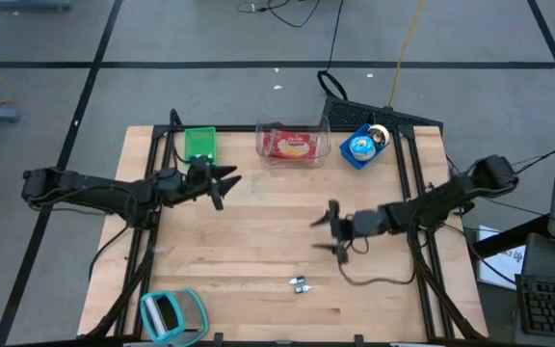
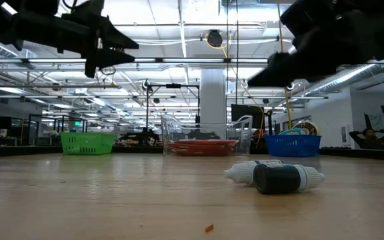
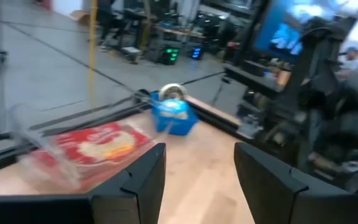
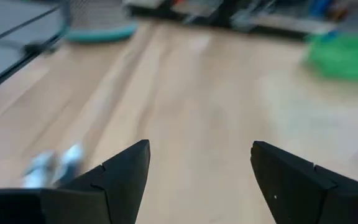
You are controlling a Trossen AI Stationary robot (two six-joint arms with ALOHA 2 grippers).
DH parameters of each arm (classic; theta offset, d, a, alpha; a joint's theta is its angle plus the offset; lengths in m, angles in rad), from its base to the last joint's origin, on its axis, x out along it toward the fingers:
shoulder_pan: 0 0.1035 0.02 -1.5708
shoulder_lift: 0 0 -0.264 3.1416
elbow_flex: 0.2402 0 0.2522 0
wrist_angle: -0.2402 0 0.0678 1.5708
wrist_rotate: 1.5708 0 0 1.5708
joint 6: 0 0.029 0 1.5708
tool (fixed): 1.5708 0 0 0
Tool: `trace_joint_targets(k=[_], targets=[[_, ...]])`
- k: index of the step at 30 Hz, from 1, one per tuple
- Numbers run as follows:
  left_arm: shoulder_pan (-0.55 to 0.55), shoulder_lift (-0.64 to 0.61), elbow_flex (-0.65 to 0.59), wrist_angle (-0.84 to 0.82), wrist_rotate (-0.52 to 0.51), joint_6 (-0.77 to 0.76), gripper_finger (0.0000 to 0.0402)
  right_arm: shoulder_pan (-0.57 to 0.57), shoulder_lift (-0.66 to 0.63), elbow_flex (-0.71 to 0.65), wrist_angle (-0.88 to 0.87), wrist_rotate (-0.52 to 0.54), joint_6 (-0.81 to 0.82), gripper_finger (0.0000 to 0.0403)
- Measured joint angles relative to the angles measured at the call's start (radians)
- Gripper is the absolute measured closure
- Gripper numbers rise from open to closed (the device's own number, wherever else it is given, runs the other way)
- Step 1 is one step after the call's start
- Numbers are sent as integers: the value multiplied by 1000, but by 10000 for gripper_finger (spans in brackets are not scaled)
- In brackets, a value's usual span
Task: Pick & Place Food Item
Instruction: Put the brown food coloring bottle into the green bin
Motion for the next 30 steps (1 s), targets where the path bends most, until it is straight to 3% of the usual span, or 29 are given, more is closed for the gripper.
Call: trace_joint_targets(k=[8, 14, 22, 25, 30], targets=[[-39, 10, 0, 1, -1, -22, 208, 142, 274, 129, -24, -58, 147, 135], [-38, 10, 0, 1, -2, -58, 206, 150, 365, 217, -23, -123, 155, 135], [-38, 10, 0, 0, 0, -60, 206, 180, 479, 301, -59, -125, 161, 136], [-38, 10, 0, -3, 0, -61, 206, 222, 480, 318, -60, -104, 162, 135], [-38, 10, 0, -4, 3, -60, 206, 292, 480, 326, -69, 26, 175, 135]])
